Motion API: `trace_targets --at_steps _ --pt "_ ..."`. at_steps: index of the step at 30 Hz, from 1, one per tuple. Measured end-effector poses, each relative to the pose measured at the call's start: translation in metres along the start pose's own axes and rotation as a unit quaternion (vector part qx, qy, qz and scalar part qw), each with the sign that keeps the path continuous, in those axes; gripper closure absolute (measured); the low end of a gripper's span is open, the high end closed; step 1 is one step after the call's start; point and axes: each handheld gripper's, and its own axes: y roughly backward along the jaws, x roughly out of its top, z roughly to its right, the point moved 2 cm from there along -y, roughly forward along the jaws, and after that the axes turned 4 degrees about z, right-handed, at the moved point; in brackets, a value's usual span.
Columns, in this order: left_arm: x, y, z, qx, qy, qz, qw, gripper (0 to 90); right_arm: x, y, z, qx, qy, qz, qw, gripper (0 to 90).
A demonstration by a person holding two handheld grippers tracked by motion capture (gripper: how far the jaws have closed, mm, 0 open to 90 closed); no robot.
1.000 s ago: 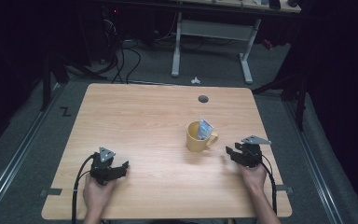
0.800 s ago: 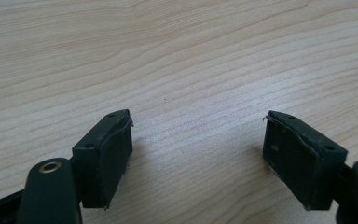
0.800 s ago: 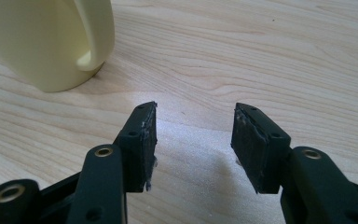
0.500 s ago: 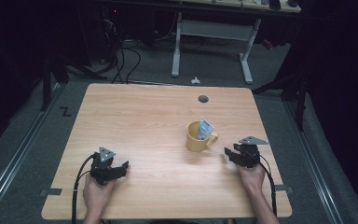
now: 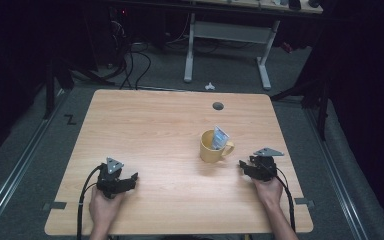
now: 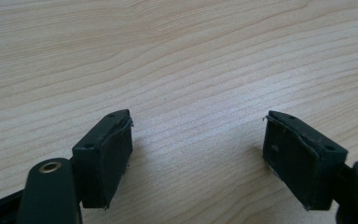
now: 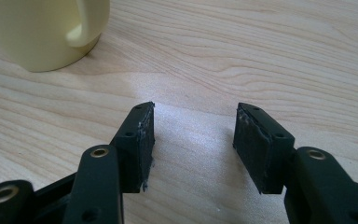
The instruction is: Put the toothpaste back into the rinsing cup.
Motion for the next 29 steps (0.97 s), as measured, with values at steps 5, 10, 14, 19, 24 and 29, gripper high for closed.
trace_targets --at_steps 5,10,14,19,24,29 --pt "0.0 0.0 0.0 0.0 0.0 0.0 1.0 24.1 -0.0013 0.0001 -0.0008 -0.005 0.007 0.002 1.0 45.7" --pt "-0.0001 0.0001 0.0001 0.0 0.0 0.0 1.0 24.1 -0.0017 0.0001 -0.0007 -0.004 0.008 0.001 1.0 41.9" --pt "-0.0001 0.0001 0.0001 0.0 0.0 0.0 1.0 24.1 -0.0022 0.0009 -0.0012 -0.004 0.006 -0.001 1.0 40.8" --pt "-0.0001 0.0001 0.0001 0.0 0.0 0.0 1.0 24.1 -0.0022 0.0008 -0.0012 -0.004 0.006 0.0 1.0 40.7" --pt "-0.0001 0.0001 0.0001 0.0 0.0 0.0 1.0 24.1 -0.0022 0.0008 -0.0011 -0.004 0.006 0.0 1.0 40.6" --pt "-0.0001 0.0001 0.0001 0.0 0.0 0.0 1.0 24.1 -0.0022 0.0008 -0.0011 -0.004 0.006 0.0 1.0 40.4"
